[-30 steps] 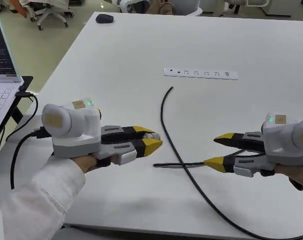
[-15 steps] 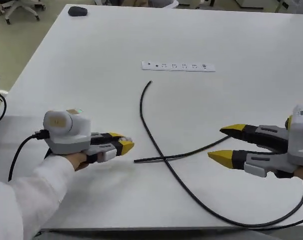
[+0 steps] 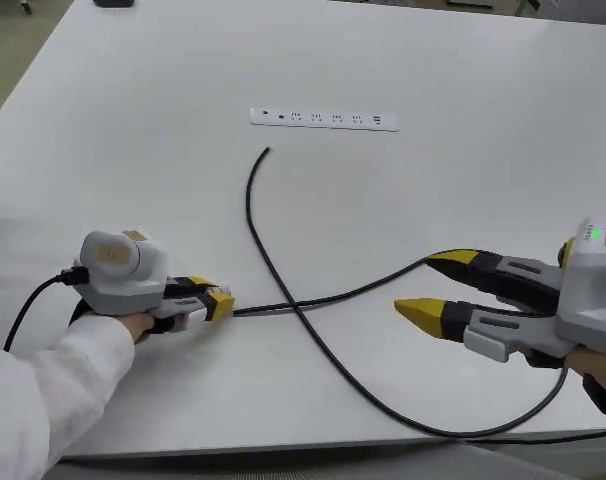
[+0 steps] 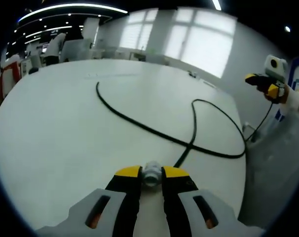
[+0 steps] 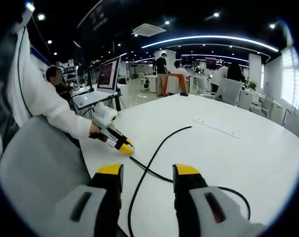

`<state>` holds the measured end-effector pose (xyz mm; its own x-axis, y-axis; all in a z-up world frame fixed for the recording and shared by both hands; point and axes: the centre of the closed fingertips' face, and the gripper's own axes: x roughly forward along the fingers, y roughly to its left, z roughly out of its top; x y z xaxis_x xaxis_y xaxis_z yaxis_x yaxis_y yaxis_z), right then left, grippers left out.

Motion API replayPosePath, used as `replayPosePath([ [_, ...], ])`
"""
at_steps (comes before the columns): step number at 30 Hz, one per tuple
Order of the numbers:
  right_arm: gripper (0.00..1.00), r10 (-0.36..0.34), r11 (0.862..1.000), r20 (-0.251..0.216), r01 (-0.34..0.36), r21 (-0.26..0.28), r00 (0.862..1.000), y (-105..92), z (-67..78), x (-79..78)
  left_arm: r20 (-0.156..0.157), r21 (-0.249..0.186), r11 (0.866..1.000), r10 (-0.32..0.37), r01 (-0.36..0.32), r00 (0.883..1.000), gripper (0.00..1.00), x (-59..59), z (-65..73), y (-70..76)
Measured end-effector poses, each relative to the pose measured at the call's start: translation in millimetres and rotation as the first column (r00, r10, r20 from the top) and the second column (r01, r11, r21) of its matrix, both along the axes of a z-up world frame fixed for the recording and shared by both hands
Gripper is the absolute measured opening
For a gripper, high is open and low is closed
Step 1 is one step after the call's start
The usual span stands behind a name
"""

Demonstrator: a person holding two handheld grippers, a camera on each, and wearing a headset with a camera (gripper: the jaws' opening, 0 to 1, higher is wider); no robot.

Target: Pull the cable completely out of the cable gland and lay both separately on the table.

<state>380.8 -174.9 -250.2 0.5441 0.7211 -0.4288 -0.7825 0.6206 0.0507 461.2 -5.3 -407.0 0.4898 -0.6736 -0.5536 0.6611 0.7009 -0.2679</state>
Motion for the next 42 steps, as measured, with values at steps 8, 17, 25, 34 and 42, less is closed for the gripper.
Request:
replayPosePath([
  [8, 0.40, 0.000, 1.000, -0.013, 0.000, -0.006, 1.000, 4.6, -5.8, 4.8, 0.029, -0.008, 1.000, 0.006, -0.006, 1.000, 0.18, 1.9, 0.7, -0.1],
  [17, 0.40, 0.008, 1.000, -0.023, -0.008, 0.000, 1.000, 11.0, -8.9, 2.3, 0.044, -0.016, 1.000, 0.020, -0.019, 0.999, 0.20, 3.8, 1.3, -2.7],
  [25, 0.42, 0.017, 1.000, -0.030, -0.017, 0.005, 0.999, 10.5, -8.1, 0.0, 0.031, -0.005, 1.000, 0.026, -0.026, 0.999, 0.43, 6.4, 12.2, -6.0],
  [34, 0.56, 0.005, 1.000, -0.092, -0.006, -0.018, 0.996, -5.1, -15.2, -0.1, 0.073, -0.058, 0.998, 0.010, -0.005, 0.997, 0.63, 5.4, 79.3, 6.4],
  [42, 0.67, -0.056, 0.996, -0.189, 0.041, -0.082, 0.980, -29.9, -30.6, -7.0, 0.048, -0.068, 0.997, 0.048, -0.045, 0.998, 0.78, -23.0, 133.1, 42.5],
])
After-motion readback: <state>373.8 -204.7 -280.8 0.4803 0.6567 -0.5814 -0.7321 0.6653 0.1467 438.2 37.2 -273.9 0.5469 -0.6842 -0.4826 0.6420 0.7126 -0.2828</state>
